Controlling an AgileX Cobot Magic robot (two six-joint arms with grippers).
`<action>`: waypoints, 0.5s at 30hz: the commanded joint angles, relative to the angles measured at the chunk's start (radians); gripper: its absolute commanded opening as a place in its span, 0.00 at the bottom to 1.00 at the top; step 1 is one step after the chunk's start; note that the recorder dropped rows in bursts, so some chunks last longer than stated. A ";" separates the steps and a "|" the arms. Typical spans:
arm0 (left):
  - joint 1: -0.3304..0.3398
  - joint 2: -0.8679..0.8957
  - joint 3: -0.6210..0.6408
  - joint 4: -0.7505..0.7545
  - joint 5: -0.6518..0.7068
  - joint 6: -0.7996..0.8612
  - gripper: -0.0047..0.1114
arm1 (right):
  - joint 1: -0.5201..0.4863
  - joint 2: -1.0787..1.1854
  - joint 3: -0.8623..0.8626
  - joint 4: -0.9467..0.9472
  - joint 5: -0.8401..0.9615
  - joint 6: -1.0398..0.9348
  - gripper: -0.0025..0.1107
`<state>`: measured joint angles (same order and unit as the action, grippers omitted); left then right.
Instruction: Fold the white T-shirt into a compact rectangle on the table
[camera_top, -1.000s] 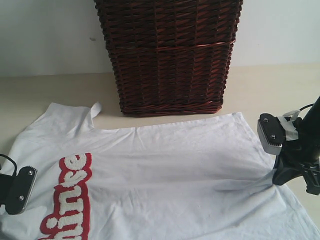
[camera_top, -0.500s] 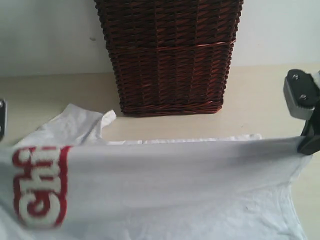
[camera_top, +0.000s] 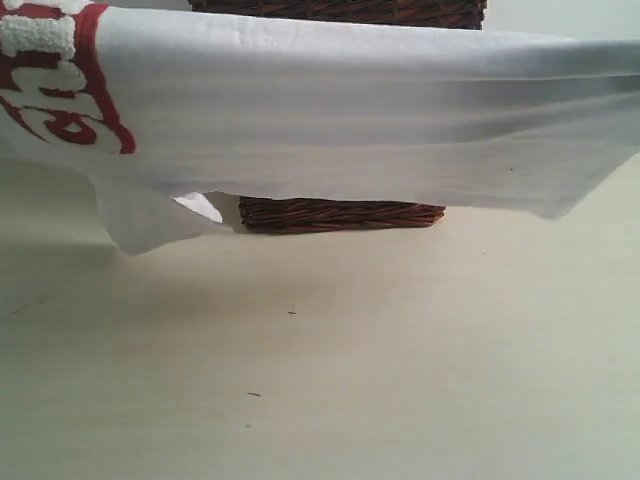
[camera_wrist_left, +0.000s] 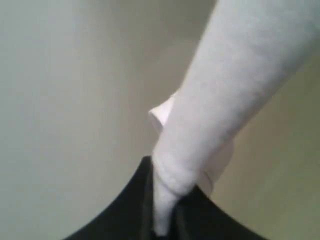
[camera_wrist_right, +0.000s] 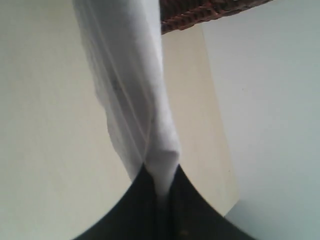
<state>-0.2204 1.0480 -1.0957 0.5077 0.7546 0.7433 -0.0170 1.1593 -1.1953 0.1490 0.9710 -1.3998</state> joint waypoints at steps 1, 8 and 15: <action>0.001 -0.079 -0.009 -0.038 0.041 -0.018 0.04 | -0.006 -0.061 -0.008 -0.014 0.004 0.000 0.02; 0.001 -0.245 -0.009 -0.068 0.039 -0.018 0.04 | -0.006 -0.194 -0.008 0.029 0.072 0.000 0.02; 0.001 -0.485 -0.009 -0.348 0.169 -0.010 0.04 | -0.006 -0.375 -0.003 0.153 0.250 0.040 0.02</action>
<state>-0.2204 0.6175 -1.0957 0.2528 0.8588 0.7395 -0.0170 0.8401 -1.1975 0.2701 1.2121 -1.3972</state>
